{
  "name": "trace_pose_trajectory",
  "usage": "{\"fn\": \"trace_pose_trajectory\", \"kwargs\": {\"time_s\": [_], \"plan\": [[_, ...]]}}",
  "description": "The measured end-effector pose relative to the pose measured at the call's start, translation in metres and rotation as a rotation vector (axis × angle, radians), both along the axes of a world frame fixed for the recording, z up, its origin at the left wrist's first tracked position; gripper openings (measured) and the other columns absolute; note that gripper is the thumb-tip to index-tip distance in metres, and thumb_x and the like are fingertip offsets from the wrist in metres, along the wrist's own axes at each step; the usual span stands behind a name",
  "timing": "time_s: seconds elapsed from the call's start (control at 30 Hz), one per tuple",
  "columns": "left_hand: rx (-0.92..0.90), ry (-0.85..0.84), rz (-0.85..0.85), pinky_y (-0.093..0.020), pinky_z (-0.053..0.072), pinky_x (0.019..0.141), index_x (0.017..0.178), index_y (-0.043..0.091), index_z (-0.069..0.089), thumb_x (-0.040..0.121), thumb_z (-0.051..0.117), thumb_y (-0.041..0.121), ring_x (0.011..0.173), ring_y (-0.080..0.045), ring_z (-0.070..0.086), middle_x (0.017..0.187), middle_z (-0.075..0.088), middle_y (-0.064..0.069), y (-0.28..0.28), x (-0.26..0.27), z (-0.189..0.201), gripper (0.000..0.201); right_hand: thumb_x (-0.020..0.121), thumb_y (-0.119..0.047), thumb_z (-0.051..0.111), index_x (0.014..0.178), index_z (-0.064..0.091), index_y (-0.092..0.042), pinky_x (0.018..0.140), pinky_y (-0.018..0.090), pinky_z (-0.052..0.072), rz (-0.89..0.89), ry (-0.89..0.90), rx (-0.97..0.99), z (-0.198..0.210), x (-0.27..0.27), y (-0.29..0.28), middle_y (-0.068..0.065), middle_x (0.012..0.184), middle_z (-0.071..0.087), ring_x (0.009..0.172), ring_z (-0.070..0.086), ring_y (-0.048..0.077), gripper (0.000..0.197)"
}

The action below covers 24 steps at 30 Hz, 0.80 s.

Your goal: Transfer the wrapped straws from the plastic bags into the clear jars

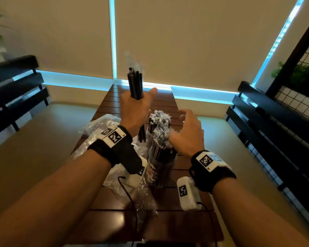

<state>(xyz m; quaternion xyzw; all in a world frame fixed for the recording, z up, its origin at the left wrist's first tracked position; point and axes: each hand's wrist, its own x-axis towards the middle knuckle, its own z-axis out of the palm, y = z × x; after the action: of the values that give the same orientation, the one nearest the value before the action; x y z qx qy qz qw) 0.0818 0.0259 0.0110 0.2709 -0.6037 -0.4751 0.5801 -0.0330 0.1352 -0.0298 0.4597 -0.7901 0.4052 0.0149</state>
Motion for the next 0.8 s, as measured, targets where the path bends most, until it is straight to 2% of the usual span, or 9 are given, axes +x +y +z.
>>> {"fn": "trace_pose_trajectory", "kwargs": {"time_s": [0.1, 0.2, 0.27, 0.37, 0.43, 0.5, 0.53, 0.67, 0.8], "plan": [[0.019, 0.008, 0.014, -0.053, 0.055, 0.063, 0.068, 0.002, 0.055, 0.085, 0.074, 0.033, 0.054, -0.023, 0.051, 0.054, 0.045, -0.003, 0.003, -0.008, -0.012, 0.040, 0.065, -0.045, 0.068, 0.152, 0.011, -0.028, 0.110, 0.054, 0.032, 0.002, -0.166, 0.156, -0.031, -0.011, 0.010, 0.008, 0.150, 0.031, 0.137, 0.033, 0.029, 0.106], [0.055, 0.010, 0.048, -0.054, 0.057, 0.066, 0.066, 0.009, 0.053, 0.084, 0.075, 0.035, 0.056, -0.021, 0.054, 0.054, 0.047, 0.004, 0.004, -0.016, -0.019, 0.038, 0.052, -0.060, 0.085, 0.154, -0.013, -0.029, 0.116, 0.051, 0.026, 0.121, -0.417, 0.222, -0.060, -0.013, 0.014, 0.008, 0.162, 0.013, 0.146, 0.021, 0.028, 0.145], [0.103, 0.024, 0.060, -0.053, 0.058, 0.067, 0.064, 0.014, 0.051, 0.083, 0.076, 0.036, 0.057, -0.020, 0.055, 0.053, 0.048, 0.006, 0.003, -0.020, -0.022, 0.038, 0.044, -0.067, 0.086, 0.152, -0.019, -0.030, 0.117, 0.046, 0.027, 0.148, -0.513, 0.248, -0.074, -0.008, 0.014, 0.004, 0.163, 0.012, 0.147, 0.023, 0.025, 0.155], [0.155, 0.035, 0.063, -0.046, 0.056, 0.064, 0.061, 0.020, 0.049, 0.082, 0.076, 0.040, 0.057, -0.020, 0.054, 0.055, 0.049, 0.004, 0.000, -0.024, -0.028, 0.040, 0.043, -0.069, 0.085, 0.152, -0.018, -0.031, 0.113, 0.045, 0.035, 0.098, -0.475, 0.270, -0.092, -0.003, 0.009, 0.002, 0.159, 0.027, 0.141, 0.036, 0.026, 0.155], [0.185, 0.042, 0.073, -0.042, 0.052, 0.060, 0.059, 0.020, 0.047, 0.082, 0.075, 0.042, 0.055, -0.021, 0.053, 0.054, 0.048, 0.002, -0.001, -0.027, -0.031, 0.043, 0.034, -0.080, 0.079, 0.154, -0.002, -0.029, 0.111, 0.047, 0.038, 0.055, -0.451, 0.231, -0.099, 0.000, 0.001, 0.000, 0.155, 0.035, 0.138, 0.041, 0.024, 0.154], [0.230, 0.068, 0.087, -0.039, 0.051, 0.059, 0.058, 0.021, 0.045, 0.085, 0.073, 0.042, 0.054, -0.021, 0.051, 0.052, 0.046, 0.003, -0.003, -0.032, -0.034, 0.045, 0.026, -0.091, 0.070, 0.148, 0.019, -0.026, 0.106, 0.049, 0.043, 0.000, -0.427, 0.189, -0.102, 0.003, -0.006, -0.002, 0.146, 0.043, 0.132, 0.047, 0.022, 0.147], [0.257, 0.089, 0.100, -0.038, 0.051, 0.060, 0.059, 0.020, 0.044, 0.086, 0.072, 0.043, 0.054, -0.020, 0.051, 0.052, 0.045, 0.003, -0.003, -0.034, -0.034, 0.045, 0.027, -0.092, 0.067, 0.143, 0.025, -0.026, 0.103, 0.050, 0.045, -0.030, -0.408, 0.175, -0.104, 0.004, -0.009, -0.003, 0.142, 0.046, 0.128, 0.050, 0.021, 0.141], [0.341, 0.156, 0.140, -0.040, 0.054, 0.061, 0.061, 0.020, 0.045, 0.086, 0.070, 0.047, 0.056, -0.021, 0.053, 0.056, 0.046, 0.001, -0.007, -0.042, -0.037, 0.044, 0.043, -0.082, 0.069, 0.132, 0.036, -0.023, 0.099, 0.051, 0.046, -0.133, -0.347, 0.133, -0.106, 0.006, -0.013, -0.002, 0.130, 0.054, 0.118, 0.057, 0.025, 0.112], [0.324, 0.151, 0.129, -0.040, 0.052, 0.059, 0.060, 0.020, 0.047, 0.088, 0.069, 0.045, 0.052, -0.019, 0.051, 0.054, 0.047, 0.002, -0.010, -0.049, -0.050, 0.043, 0.055, -0.068, 0.072, 0.122, 0.040, -0.024, 0.097, 0.049, 0.046, -0.179, -0.307, 0.106, -0.102, 0.004, -0.012, -0.003, 0.120, 0.057, 0.111, 0.059, 0.026, 0.086]]}}
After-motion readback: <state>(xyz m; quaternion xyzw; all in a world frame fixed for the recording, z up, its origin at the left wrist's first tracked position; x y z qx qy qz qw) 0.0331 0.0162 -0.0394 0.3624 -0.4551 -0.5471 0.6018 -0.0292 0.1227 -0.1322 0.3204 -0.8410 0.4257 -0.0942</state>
